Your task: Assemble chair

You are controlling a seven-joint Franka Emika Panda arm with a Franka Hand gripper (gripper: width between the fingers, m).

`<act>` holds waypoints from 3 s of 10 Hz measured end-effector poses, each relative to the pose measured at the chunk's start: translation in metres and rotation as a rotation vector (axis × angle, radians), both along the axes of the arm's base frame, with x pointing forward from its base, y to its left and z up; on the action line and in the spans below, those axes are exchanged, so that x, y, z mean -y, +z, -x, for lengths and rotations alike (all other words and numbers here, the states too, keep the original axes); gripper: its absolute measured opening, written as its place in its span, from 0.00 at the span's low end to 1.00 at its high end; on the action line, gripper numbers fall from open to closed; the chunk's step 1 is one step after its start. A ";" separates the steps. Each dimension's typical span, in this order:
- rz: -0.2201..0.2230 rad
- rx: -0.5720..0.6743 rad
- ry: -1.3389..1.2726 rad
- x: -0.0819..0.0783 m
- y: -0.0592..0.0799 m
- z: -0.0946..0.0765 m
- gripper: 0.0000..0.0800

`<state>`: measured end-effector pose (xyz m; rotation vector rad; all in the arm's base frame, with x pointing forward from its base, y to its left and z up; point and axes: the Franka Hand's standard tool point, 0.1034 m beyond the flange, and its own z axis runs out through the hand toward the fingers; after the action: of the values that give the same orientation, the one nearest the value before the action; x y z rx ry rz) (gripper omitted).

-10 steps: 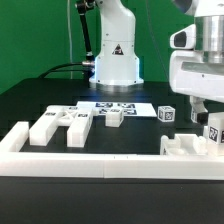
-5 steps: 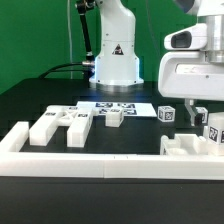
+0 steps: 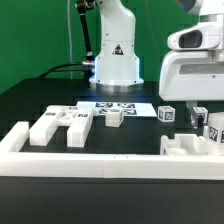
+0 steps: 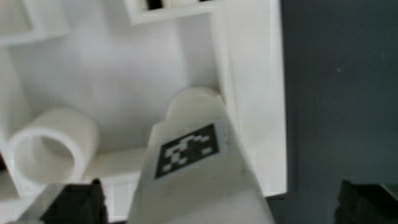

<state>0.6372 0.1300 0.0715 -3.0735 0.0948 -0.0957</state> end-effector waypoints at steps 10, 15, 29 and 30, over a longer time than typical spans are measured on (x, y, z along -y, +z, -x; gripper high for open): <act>0.019 0.007 0.156 0.004 -0.002 0.000 0.36; -0.024 -0.028 -0.448 0.005 -0.002 0.000 0.36; -0.110 -0.101 -1.511 0.000 -0.003 0.001 0.41; -0.109 -0.099 -1.487 -0.001 -0.003 0.001 0.41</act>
Offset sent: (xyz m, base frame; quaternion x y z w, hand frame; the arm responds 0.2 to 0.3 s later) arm 0.0022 -0.0002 0.0026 -0.0021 -0.0018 -0.1868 0.9824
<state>0.6363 0.1309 0.0681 -2.1654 2.1338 0.0053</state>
